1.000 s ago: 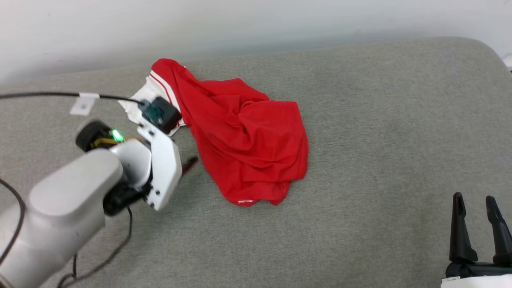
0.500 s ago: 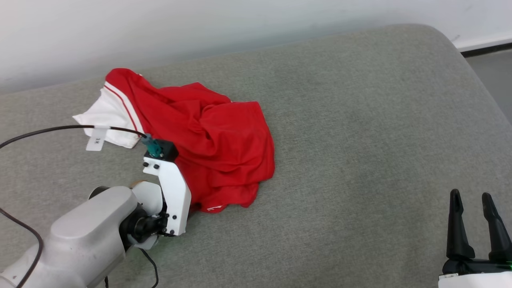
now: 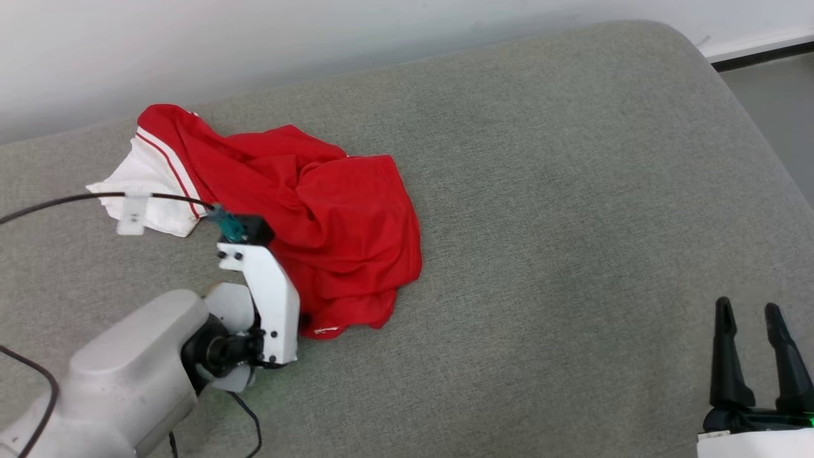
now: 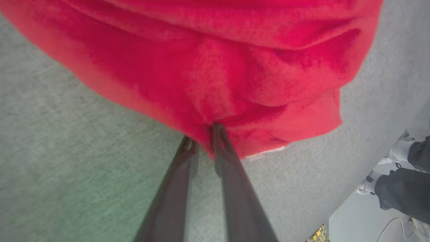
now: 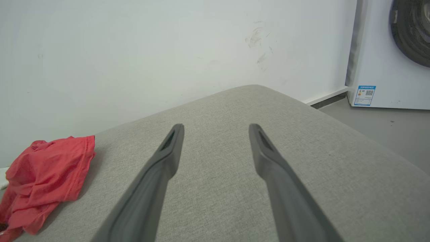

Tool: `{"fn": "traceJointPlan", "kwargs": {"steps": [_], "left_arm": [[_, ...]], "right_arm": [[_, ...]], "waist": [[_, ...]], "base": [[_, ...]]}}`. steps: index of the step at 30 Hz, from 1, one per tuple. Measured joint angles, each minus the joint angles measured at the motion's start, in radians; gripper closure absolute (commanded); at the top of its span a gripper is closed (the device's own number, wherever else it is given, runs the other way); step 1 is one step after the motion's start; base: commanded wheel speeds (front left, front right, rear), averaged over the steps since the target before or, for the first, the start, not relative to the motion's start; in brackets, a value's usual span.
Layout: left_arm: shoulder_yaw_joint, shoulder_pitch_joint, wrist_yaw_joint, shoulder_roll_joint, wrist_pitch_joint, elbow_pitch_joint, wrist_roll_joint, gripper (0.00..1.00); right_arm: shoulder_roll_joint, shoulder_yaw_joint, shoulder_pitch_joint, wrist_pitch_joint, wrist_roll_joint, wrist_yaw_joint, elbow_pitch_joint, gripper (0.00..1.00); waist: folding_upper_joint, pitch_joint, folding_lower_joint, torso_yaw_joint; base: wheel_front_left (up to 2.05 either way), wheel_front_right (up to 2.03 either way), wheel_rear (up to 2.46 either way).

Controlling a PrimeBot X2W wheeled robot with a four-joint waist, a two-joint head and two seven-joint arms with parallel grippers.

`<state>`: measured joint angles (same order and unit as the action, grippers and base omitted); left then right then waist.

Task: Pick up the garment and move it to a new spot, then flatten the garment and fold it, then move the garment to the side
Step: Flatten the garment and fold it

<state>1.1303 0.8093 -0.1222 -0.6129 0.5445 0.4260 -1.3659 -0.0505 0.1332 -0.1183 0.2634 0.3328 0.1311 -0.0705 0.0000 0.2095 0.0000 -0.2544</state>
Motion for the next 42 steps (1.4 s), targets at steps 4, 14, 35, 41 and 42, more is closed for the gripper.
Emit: {"fn": "traceJointPlan", "kwargs": {"steps": [4,14,35,41,42], "left_arm": [[0.000,-0.007,0.042,-0.018,-0.003,-0.034,-0.003,1.00],[-0.097,-0.136,0.058,-0.251,-0.097,-0.252,-0.099,1.00],[-0.123,-0.559,-0.008,-0.510,-0.382,-0.369,-0.310,0.00],[-0.202,-0.540,0.034,-0.496,-0.520,-0.424,-0.305,0.00],[-0.215,-0.532,0.036,-0.504,-0.542,-0.445,-0.300,0.00]], "right_arm": [[0.000,0.009,-0.001,0.000,0.000,0.000,0.001,0.00],[0.000,0.054,-0.029,0.000,-0.013,0.000,0.004,0.00],[0.000,0.118,-0.074,0.000,-0.071,0.000,-0.014,0.00],[0.000,0.124,-0.078,0.000,-0.092,0.000,-0.028,0.00],[0.001,0.127,-0.079,0.000,-0.097,0.000,-0.030,0.00]], "waist": [[0.0000,-0.006,0.0000,0.024],[0.0000,-0.033,0.0000,0.144],[0.0000,-0.049,0.0000,0.255],[0.0000,-0.055,0.0000,0.253],[0.0000,-0.057,0.0000,0.255]], "base": [[0.00,0.00,0.00],[0.00,0.00,0.00],[0.00,0.00,0.00],[0.00,0.00,0.00],[0.00,0.00,0.00]]}}
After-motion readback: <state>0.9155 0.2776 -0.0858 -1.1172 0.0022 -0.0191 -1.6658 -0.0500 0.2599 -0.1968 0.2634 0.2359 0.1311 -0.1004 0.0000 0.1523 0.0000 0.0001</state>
